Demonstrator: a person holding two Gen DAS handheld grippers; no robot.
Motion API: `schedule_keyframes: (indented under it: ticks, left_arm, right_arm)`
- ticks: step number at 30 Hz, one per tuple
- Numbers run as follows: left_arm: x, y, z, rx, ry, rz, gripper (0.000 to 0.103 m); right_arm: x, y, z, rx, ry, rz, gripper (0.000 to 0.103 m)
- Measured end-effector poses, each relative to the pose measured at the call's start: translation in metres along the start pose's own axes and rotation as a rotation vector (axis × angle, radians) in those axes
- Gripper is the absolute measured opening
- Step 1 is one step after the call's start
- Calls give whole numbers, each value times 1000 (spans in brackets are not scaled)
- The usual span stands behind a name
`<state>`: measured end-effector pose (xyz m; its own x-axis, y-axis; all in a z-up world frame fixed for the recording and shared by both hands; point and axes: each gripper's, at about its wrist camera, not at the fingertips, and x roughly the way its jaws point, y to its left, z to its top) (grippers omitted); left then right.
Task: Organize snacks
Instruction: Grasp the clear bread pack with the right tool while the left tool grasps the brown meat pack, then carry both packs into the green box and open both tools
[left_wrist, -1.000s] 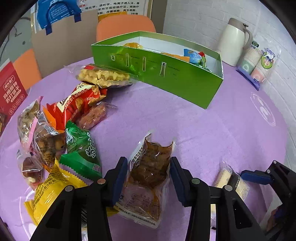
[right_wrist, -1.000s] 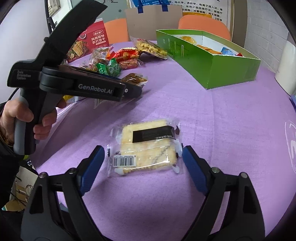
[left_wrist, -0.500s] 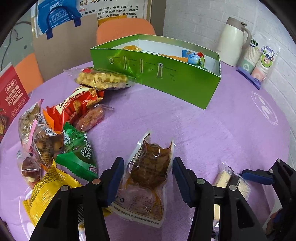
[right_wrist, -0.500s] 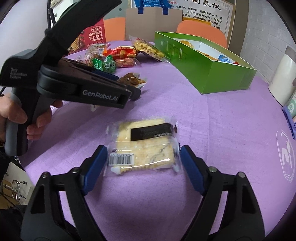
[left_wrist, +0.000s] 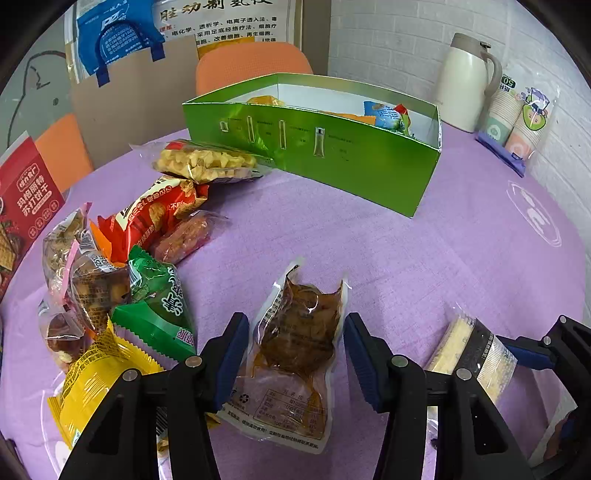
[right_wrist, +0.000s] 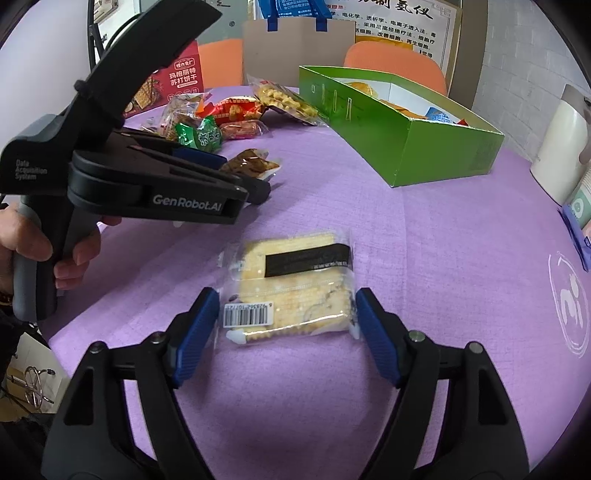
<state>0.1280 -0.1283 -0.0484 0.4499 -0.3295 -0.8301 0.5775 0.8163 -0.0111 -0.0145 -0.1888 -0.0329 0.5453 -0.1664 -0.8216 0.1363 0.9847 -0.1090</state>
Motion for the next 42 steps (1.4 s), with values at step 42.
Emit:
schedule_keyframes:
  ticks: [42]
  left_arm:
    - [-74, -7, 122, -57, -238, -84, 43]
  right_arm:
    - [-46, -103, 108, 169, -314, -85, 60]
